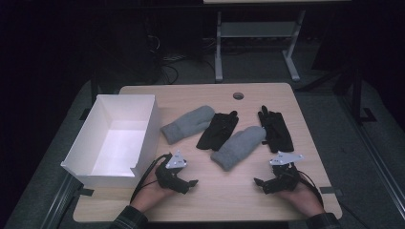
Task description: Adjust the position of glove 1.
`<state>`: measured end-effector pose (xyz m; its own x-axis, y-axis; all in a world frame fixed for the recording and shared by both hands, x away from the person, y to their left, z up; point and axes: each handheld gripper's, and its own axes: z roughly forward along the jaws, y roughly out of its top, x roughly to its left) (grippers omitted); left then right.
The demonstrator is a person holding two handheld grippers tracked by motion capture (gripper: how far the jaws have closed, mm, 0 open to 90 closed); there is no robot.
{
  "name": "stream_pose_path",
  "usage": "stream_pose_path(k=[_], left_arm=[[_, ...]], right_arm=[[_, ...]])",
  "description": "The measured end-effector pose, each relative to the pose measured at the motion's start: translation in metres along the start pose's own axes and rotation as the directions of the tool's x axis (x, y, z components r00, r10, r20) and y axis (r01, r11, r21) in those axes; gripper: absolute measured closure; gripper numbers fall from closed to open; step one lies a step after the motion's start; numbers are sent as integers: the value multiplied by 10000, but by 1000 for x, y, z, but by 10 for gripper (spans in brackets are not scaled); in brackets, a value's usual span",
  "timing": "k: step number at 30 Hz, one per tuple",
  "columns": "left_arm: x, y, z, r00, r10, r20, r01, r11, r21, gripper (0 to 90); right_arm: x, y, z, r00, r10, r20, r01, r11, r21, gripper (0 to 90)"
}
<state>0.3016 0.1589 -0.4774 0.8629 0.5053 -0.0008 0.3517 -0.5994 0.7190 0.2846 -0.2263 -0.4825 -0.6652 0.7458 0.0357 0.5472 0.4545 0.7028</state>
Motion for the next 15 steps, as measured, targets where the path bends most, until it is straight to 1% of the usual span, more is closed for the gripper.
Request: stream_pose_path(k=[3,4,5,6,7,8,9,11,13,15], left_arm=[[0,0,0,10000,5,-3,-5,10000,-7,121],[0,0,0,10000,-8,-7,8,10000,-4,121],[0,0,0,10000,-6,-13,6,10000,1,121],[0,0,0,10000,-4,-14,4,10000,0,121],[0,0,-1,10000,6,-15,-6,10000,14,121],[0,0,-1,10000,16,-17,-16,10000,34,121],[0,-1,-2,10000,21,-35,-21,10000,58,121],[-1,-1,-3,10000,-17,-31,17,9999,149,121],[-3,-2,-3,9999,-93,-43,93,10000,21,121],[-3,-3,-5,10000,-45,-12,45,10000,62,121]], right_arm=[[0,0,0,10000,-6,3,6,10000,26,19],[0,1,-1,10000,5,-9,-5,9999,108,20],[1,2,-1,10000,-34,-75,35,9997,252,47],[2,3,-3,9999,-102,-104,104,9996,280,112],[4,4,-4,9999,-68,-125,71,9996,268,180],[5,6,-6,9998,-177,-134,181,9994,304,212],[6,7,-6,9998,-186,-111,189,9992,342,242],[7,11,-7,9997,-202,-144,208,9989,414,385],[7,21,-9,9993,-186,-322,204,9981,586,560],[6,31,-8,9985,-85,-532,118,9980,622,676]])
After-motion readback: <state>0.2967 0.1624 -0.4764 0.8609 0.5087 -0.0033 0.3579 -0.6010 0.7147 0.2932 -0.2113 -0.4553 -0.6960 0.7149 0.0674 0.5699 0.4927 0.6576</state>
